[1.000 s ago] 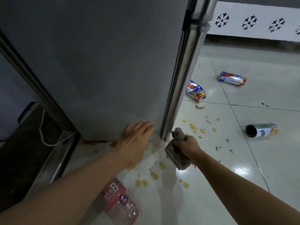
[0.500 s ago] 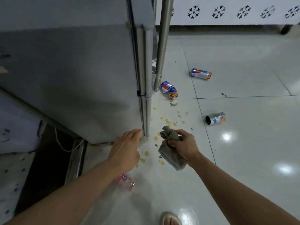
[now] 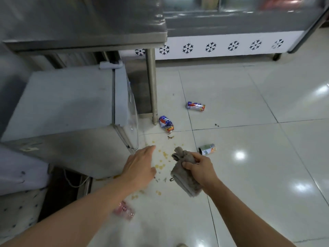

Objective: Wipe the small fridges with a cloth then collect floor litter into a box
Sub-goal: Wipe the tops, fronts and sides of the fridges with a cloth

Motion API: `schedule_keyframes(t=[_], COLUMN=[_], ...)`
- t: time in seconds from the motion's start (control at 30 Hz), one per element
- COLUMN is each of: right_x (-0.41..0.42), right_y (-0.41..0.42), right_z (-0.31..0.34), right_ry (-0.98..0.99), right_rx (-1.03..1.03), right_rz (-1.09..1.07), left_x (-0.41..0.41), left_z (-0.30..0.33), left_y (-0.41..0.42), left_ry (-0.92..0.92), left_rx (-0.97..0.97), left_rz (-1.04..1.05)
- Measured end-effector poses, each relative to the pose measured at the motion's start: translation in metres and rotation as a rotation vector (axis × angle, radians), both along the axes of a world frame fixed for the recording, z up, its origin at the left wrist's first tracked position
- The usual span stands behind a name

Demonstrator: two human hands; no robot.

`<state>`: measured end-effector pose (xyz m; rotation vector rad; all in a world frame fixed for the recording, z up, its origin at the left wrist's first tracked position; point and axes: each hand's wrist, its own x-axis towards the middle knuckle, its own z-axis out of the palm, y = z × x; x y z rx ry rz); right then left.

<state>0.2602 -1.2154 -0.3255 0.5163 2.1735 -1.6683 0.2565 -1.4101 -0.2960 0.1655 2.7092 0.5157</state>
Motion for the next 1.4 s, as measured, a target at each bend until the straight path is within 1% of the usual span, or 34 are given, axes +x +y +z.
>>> schedule_keyframes(t=[0.17,0.3,0.47,0.63,0.77,0.9,1.03,1.13,1.3,1.4], right_x=[-0.020,-0.041,-0.091,-0.156,-0.210,-0.256,-0.295,-0.321,-0.362,-0.380], right_y=[0.043,0.068,0.080,0.080,0.079,0.077,0.068,0.062,0.063,0.069], right_z=[0.043,0.064,0.084,0.092,0.091,0.089,0.089,0.090,0.088,0.088], right_ry=[0.008,0.001,-0.009,-0.012,-0.051,-0.075,-0.064,-0.069,-0.026,-0.004], right_rx=[0.032,0.072,0.101,0.057,0.079,0.072,0.098,0.072,0.062,0.044], right_rz=[0.044,0.021,0.059,0.135,0.243,0.346,0.487,0.619,0.853,0.946], left_x=[-0.022,-0.041,-0.079,-0.125,-0.163,-0.191,-0.208,-0.219,-0.226,-0.222], left_z=[0.045,0.065,0.078,0.079,0.076,0.079,0.078,0.075,0.077,0.082], left_y=[0.040,0.061,0.069,0.080,0.085,0.084,0.087,0.095,0.120,0.144], left_ry=[-0.029,-0.051,-0.081,-0.083,-0.113,-0.107,-0.101,-0.107,-0.064,-0.031], left_rx=[0.023,0.083,0.132,0.167,0.183,0.204,0.203,0.197,0.215,0.229], left_rz=[0.125,0.212,0.294,0.432,0.543,0.617,0.726,0.812,1.053,1.233])
